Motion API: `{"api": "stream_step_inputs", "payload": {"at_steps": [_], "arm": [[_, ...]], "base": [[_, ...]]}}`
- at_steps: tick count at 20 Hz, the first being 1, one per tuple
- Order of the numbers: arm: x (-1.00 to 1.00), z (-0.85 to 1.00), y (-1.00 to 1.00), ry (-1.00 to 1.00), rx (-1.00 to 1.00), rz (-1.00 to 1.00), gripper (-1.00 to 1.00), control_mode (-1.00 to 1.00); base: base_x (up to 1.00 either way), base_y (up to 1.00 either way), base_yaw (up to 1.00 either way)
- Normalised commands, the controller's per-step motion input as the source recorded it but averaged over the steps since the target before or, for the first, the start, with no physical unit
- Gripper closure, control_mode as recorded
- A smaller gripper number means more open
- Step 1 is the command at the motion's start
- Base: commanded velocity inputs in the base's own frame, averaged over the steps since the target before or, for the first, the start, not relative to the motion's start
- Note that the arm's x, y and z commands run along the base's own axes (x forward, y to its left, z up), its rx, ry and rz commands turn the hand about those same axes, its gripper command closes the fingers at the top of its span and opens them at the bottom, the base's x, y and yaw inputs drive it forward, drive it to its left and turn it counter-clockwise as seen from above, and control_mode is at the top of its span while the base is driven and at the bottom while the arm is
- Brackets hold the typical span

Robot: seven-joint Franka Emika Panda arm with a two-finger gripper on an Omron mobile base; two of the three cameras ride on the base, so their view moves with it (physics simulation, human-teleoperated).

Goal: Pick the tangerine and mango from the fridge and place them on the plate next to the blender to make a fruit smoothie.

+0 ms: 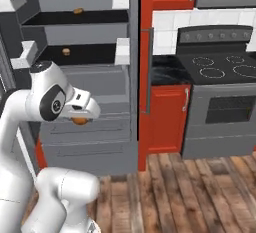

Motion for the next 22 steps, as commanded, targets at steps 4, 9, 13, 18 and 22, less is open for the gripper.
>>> {"api": "stream_step_inputs", "payload": {"at_steps": [4,9,13,18,22], "arm": [[0.0,0.0,0.0,0.0,0.0,0.0,1.0,1.0],[0.0,0.0,0.0,0.0,0.0,0.0,1.0,1.0],[0.0,0.0,0.0,0.0,0.0,0.0,1.0,1.0],[0.0,0.0,0.0,0.0,0.0,0.0,1.0,1.0],[0.0,0.0,0.0,0.0,0.0,0.0,1.0,1.0]], "base": [[-0.71,0.0,-0.73],[-0.44,0.0,-0.77],[-0.26,0.0,-0.78],[-0.17,0.01,-0.82],[-0.03,0.06,-0.83]]}}
